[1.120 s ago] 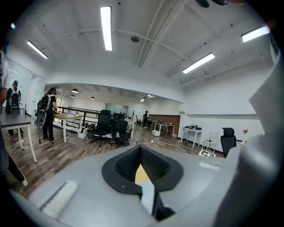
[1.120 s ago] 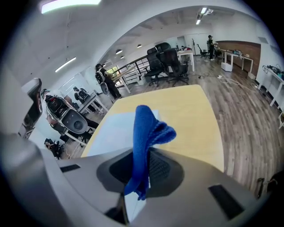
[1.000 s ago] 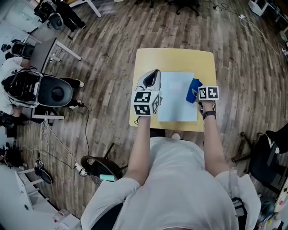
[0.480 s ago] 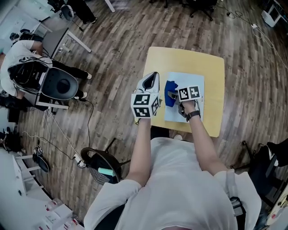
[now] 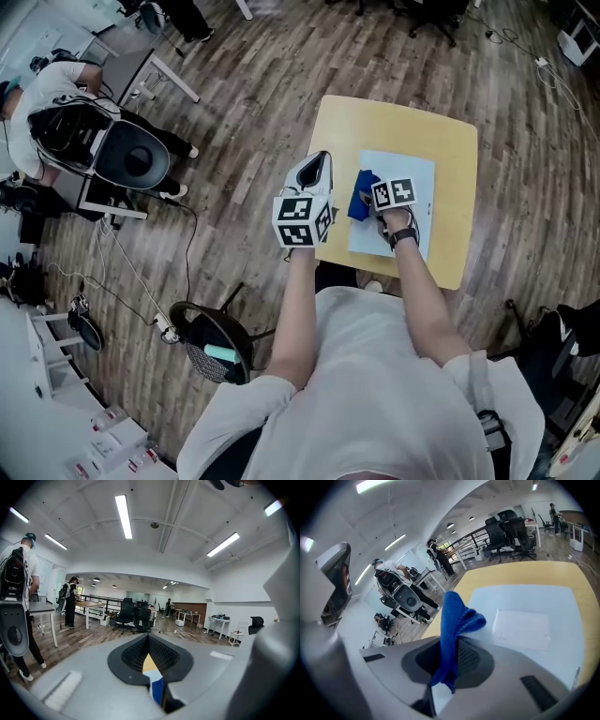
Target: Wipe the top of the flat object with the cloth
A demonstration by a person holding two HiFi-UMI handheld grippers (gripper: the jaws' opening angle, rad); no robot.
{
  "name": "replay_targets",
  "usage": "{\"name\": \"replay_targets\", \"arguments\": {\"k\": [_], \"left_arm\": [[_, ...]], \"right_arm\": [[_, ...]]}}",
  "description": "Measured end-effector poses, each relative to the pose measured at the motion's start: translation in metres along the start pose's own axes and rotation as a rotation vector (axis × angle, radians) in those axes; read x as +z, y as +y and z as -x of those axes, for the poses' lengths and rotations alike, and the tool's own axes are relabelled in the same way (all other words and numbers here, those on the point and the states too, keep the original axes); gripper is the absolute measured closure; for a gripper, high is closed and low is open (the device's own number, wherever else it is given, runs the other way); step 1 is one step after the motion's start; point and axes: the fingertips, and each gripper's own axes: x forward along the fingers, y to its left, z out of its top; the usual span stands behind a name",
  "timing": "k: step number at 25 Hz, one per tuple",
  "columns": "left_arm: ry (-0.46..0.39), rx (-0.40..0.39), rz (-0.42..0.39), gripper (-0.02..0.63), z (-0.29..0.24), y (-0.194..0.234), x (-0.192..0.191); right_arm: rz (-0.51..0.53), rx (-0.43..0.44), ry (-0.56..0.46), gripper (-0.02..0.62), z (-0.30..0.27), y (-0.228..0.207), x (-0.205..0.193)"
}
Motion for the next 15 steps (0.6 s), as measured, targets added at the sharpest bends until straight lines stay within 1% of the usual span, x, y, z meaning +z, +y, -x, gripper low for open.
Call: {"name": "replay_targets", "arguments": {"k": [4,8,12,15], "left_arm": [[0.014,-0.049,-0.011,0.595,-0.011,-0.019,-0.003],[0.025,-0.101,-0.016,0.595,-0.026,-0.044,-0.006],[0.036,-0.157,-0.025,0.597,-0.038,-0.074,-0.012],[0.043,-0.186,-0.03,0.595,-0.044,-0.092,-0.016]], "right_arm": [[-0.034,-0.049,-0.028,0.537,0.027,-0.027,-0.008],[-0.074,-0.121,-0.049,0.537,0.063,-0.064,-0.024],[-0.135,-0.201,-0.08,0.537,0.101,-0.106,-0.045],[-0.186,-0.233,-0.108,0.537,0.122,-0.129,-0.06]]}}
